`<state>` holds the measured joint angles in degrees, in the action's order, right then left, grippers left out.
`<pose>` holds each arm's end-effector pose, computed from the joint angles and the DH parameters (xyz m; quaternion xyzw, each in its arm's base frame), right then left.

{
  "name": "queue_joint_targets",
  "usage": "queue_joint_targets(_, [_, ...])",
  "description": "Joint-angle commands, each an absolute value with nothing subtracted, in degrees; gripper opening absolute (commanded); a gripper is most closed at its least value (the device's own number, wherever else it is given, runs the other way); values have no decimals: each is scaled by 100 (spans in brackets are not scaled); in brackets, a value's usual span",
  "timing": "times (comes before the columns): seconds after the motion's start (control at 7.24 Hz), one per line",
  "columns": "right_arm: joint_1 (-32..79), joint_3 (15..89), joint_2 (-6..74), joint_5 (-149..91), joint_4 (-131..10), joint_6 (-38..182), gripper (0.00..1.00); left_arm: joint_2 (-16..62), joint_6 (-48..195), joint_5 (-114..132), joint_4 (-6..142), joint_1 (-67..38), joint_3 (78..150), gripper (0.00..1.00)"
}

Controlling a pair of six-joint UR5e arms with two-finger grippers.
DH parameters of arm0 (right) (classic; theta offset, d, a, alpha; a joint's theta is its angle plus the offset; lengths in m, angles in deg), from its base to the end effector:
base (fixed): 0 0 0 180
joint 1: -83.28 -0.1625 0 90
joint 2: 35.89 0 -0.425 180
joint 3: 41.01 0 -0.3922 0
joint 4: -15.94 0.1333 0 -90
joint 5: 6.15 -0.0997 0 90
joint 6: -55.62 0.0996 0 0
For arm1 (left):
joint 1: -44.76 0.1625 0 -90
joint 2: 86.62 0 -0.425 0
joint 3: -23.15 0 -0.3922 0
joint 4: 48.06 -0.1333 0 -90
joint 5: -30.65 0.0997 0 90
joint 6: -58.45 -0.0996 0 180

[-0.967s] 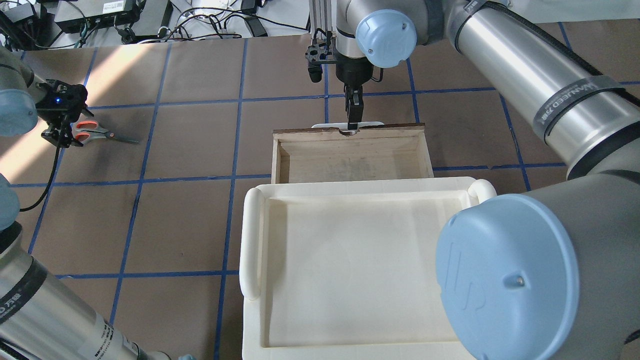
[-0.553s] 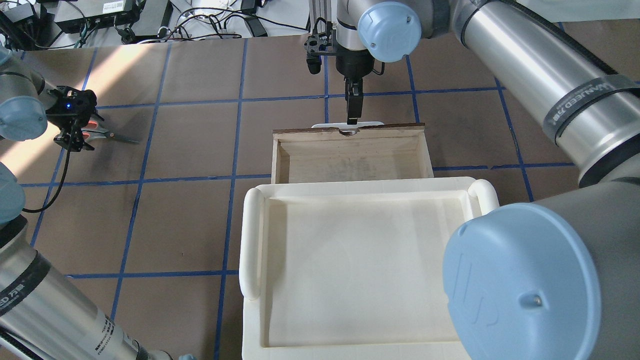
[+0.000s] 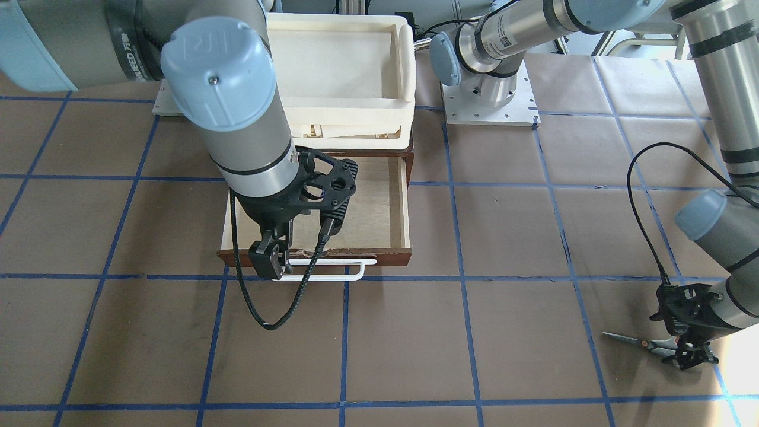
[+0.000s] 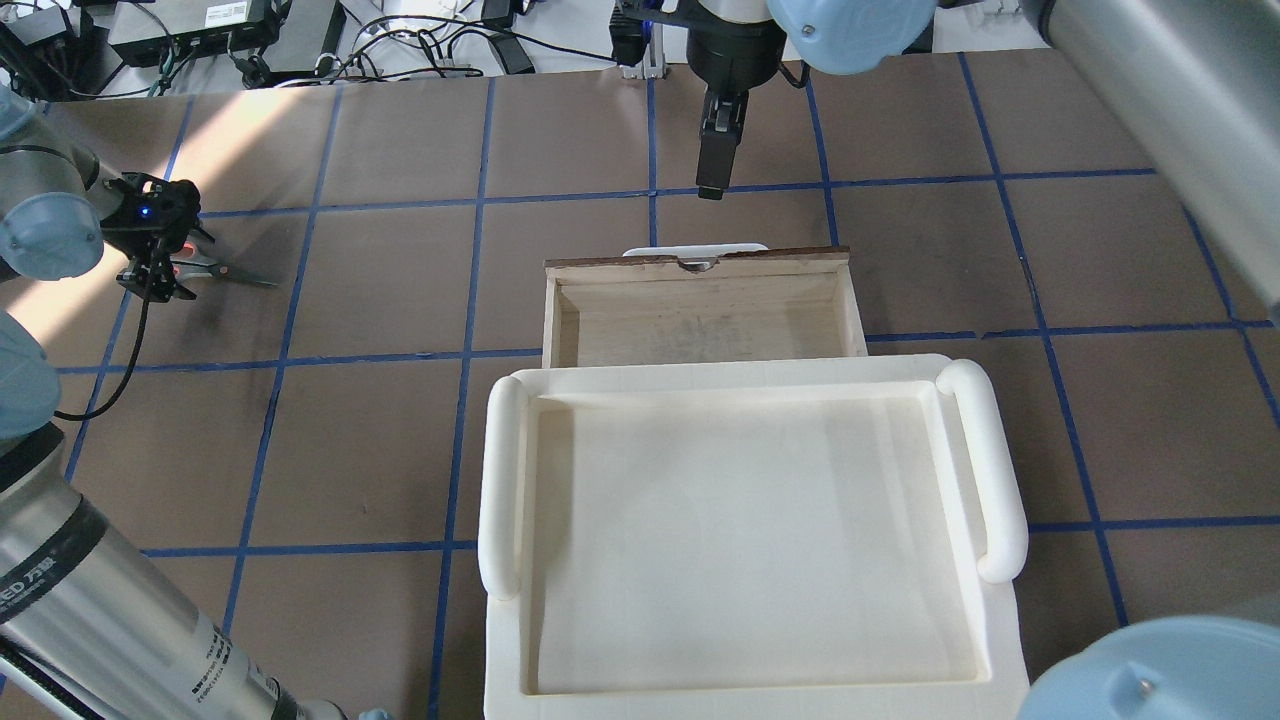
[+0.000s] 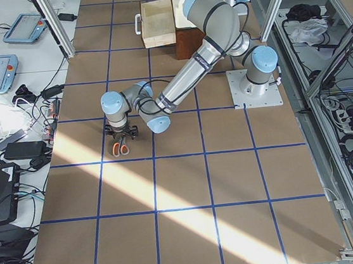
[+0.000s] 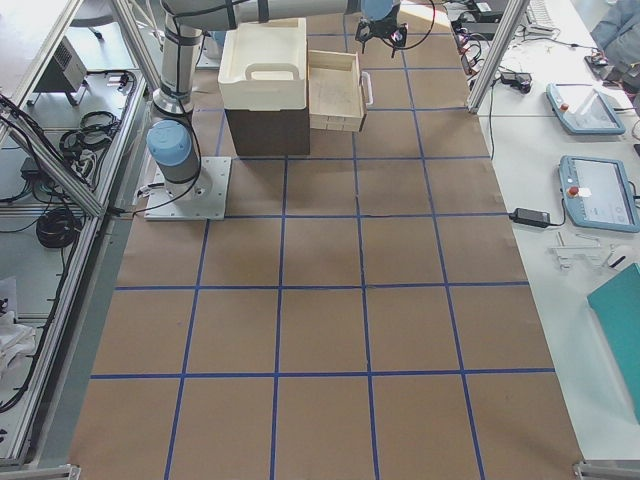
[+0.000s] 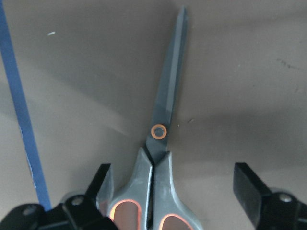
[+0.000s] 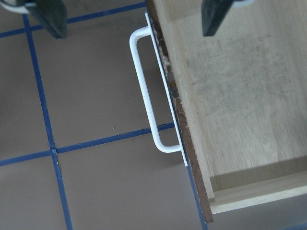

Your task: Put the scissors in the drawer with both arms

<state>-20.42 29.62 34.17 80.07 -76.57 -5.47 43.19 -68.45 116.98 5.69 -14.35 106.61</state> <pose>0.2875 -0.5888 0.4622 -0.6073 0.7936 -0.0287 0.0234 0.2420 -0.6765 0.1797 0.7431 0.6679 -0.0364 0.0193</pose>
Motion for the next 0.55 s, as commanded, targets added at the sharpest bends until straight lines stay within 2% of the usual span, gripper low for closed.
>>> queue_joint_targets(0.0, [-2035,3919,4571,8060,-7687,269,100,4425,-6838,11687,564,-1448,10655,90])
queue_joint_targets(0.28, [-2008,4755,5512,8078,-7609,1756,100,4443,-6847,11687,564,-1448,10647,90])
queue_joint_targets(0.41, [-1982,4837,5769,8182,-7339,2383,100,4443,-6864,11722,564,-1457,10655,80])
